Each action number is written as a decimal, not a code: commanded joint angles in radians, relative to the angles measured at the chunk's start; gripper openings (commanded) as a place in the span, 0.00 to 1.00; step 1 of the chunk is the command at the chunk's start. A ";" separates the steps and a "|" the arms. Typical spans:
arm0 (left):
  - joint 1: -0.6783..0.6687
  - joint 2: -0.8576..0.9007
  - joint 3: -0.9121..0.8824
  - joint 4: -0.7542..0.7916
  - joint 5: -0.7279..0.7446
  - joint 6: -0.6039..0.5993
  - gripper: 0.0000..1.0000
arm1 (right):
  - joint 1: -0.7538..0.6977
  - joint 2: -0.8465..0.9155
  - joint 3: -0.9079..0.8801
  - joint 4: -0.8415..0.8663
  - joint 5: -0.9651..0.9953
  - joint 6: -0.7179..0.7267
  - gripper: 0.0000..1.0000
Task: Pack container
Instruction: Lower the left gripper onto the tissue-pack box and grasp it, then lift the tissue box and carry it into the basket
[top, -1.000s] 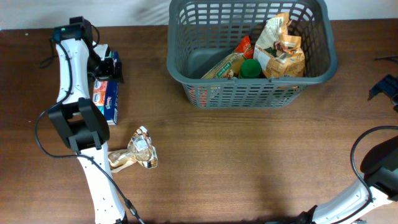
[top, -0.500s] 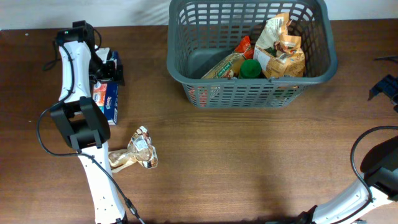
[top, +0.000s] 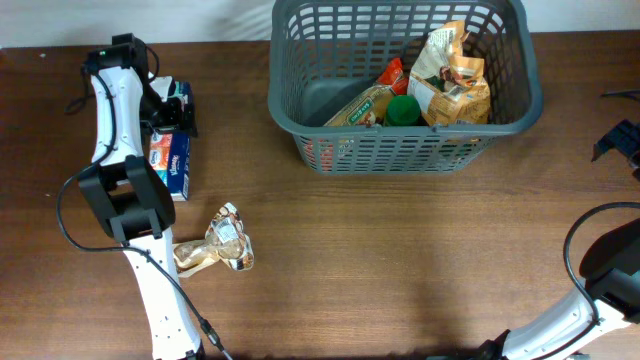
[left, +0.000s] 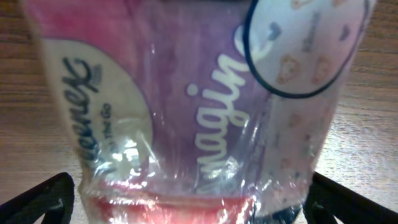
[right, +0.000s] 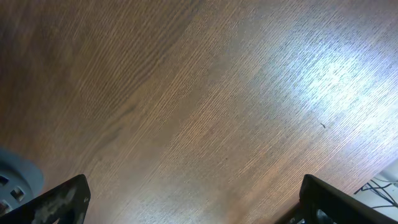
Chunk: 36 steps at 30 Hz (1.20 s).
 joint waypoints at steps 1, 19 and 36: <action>0.008 0.019 -0.040 0.009 0.015 0.019 0.99 | -0.001 -0.004 -0.006 0.000 0.008 0.013 0.99; 0.008 0.019 -0.095 0.038 0.019 0.015 0.48 | -0.001 -0.004 -0.006 0.000 0.008 0.013 0.99; 0.016 -0.072 0.312 0.003 0.022 -0.099 0.02 | -0.001 -0.004 -0.006 0.000 0.008 0.013 0.99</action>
